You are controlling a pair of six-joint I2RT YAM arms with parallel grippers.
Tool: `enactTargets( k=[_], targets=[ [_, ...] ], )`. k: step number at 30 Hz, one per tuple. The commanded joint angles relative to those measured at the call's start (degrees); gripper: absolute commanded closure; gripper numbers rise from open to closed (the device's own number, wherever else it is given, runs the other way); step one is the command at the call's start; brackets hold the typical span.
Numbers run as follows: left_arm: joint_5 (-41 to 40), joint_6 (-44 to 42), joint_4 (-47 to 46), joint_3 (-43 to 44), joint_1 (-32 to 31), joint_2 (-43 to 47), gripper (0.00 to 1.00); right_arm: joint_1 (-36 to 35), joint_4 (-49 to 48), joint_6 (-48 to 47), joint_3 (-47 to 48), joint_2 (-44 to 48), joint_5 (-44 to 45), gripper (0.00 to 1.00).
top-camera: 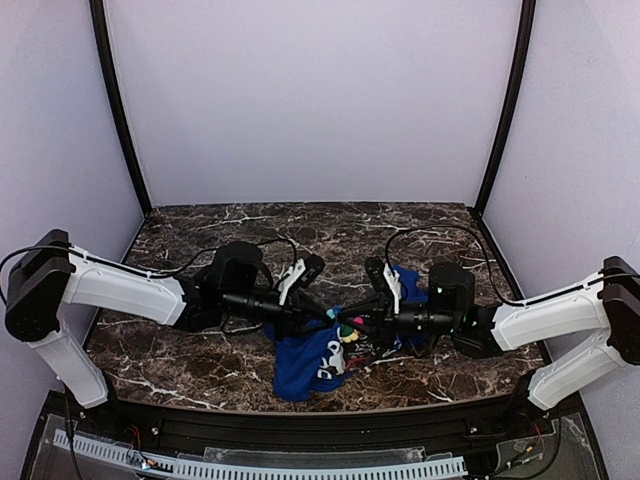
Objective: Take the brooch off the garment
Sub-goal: Open the brooch on the crumpled clothing.
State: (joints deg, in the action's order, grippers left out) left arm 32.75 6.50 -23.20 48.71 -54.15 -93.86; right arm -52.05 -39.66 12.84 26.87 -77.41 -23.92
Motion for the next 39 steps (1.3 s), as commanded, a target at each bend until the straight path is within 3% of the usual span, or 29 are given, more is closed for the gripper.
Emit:
enactTargets(
  k=[1,3,8,12,19,28,39],
  targets=[
    [2.0,0.3,-2.1,1.1,-0.3,-0.1,0.93,0.6,-3.5,0.9,-0.5,0.0,-0.9,1.00],
    [2.0,0.6,-2.3,1.1,-0.3,0.0,0.98,0.7,-3.5,0.8,-0.6,0.0,-1.1,1.00],
    [1.3,1.8,-3.1,0.8,-0.3,0.1,0.99,0.8,-3.1,0.4,-0.8,-0.1,-1.5,0.99],
    [-1.1,2.6,-2.6,0.7,-0.3,0.5,0.99,0.7,-2.8,-0.1,-1.3,0.1,-2.3,0.77],
    [-3.2,3.4,-1.5,1.3,-0.3,0.6,0.99,0.4,-2.6,-0.5,-1.0,-0.8,-2.3,0.62],
    [-4.0,3.7,-1.2,1.3,-0.3,0.9,0.99,-0.1,-0.6,-1.0,0.3,-2.7,2.4,0.62],
    [-3.7,3.3,-0.7,1.4,-0.3,1.0,0.99,-0.1,0.3,-0.4,1.8,-4.4,5.5,0.79]
  ],
)
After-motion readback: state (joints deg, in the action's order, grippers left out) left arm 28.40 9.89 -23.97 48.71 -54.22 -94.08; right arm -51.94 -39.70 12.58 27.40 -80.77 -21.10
